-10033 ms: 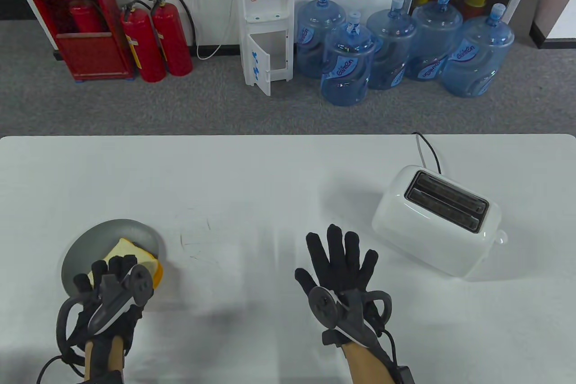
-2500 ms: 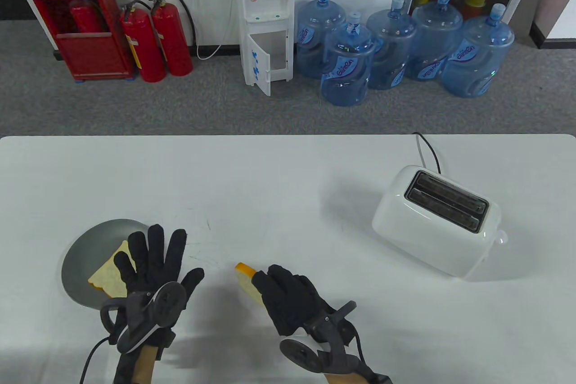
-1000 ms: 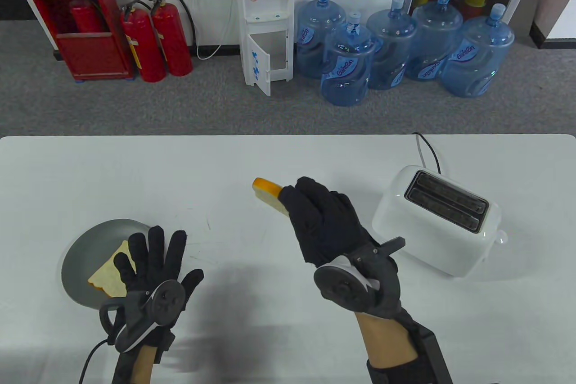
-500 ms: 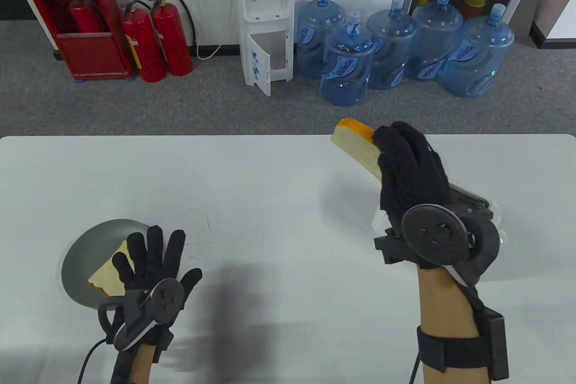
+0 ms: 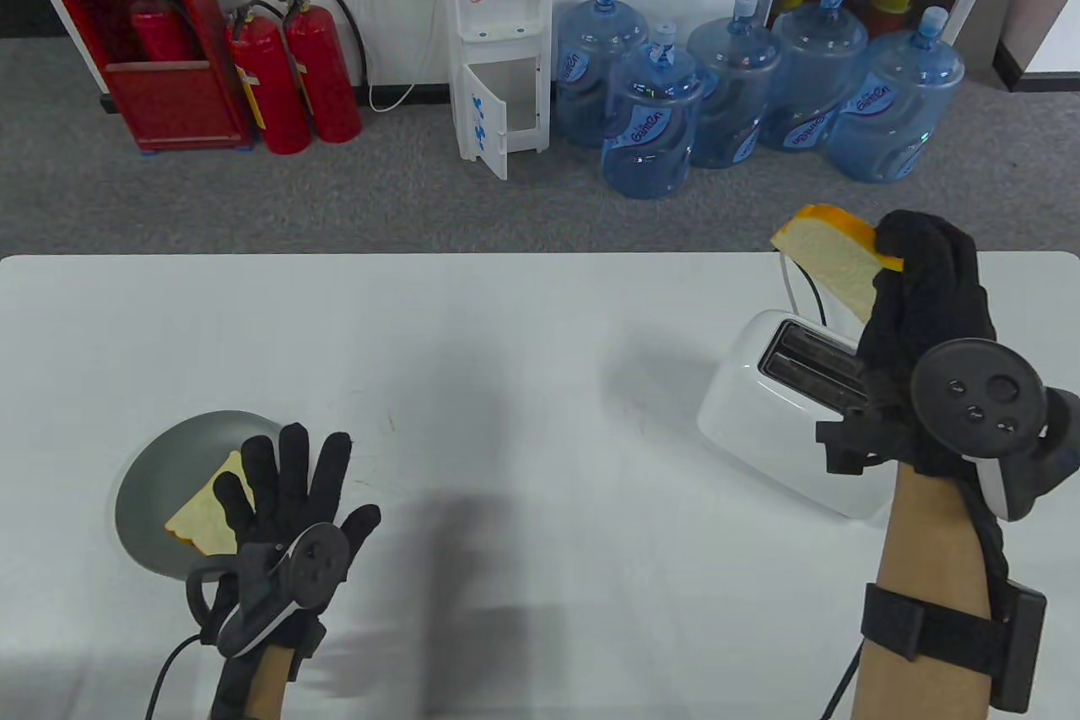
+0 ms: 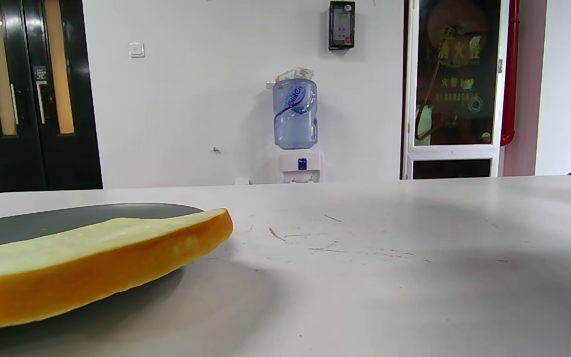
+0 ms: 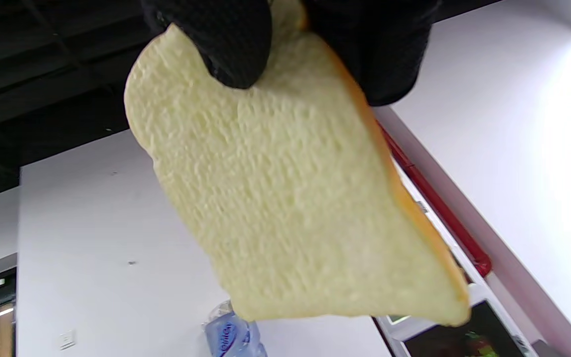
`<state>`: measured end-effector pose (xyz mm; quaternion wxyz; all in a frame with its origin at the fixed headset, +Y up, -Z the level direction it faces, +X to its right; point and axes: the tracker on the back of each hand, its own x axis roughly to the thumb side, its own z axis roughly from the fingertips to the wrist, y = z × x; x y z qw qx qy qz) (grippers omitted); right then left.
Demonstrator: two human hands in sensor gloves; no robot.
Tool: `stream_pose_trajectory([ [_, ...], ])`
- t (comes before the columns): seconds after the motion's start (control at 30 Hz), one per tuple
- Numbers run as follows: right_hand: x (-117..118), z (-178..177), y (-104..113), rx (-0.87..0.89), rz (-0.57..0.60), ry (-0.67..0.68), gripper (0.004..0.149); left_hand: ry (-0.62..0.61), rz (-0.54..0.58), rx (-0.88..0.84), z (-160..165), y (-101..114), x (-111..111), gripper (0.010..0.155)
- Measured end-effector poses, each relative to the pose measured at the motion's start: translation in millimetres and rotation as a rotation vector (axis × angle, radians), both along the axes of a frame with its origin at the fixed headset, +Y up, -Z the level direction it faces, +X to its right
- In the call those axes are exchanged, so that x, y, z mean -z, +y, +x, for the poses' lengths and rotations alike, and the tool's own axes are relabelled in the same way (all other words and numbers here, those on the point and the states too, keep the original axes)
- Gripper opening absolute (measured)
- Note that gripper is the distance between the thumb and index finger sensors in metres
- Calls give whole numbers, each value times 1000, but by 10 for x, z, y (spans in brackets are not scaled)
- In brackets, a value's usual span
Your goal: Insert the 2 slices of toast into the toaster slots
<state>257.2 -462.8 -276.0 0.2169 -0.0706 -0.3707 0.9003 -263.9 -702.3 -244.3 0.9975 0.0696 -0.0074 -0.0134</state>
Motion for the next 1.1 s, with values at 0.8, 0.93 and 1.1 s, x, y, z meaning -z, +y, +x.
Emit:
stream_pose_trajectory([
  [0.8,286,327,-463,-55,-99,-21,56,1,-8,15,8,-2,6,77],
  [0.93,329,394,-568,-9,-117,-12,55,-4,-10,23,21,-8,10,77],
  [1.1,370,450,-649,13,-133,-7,55,-7,-17,30,33,-16,14,77],
])
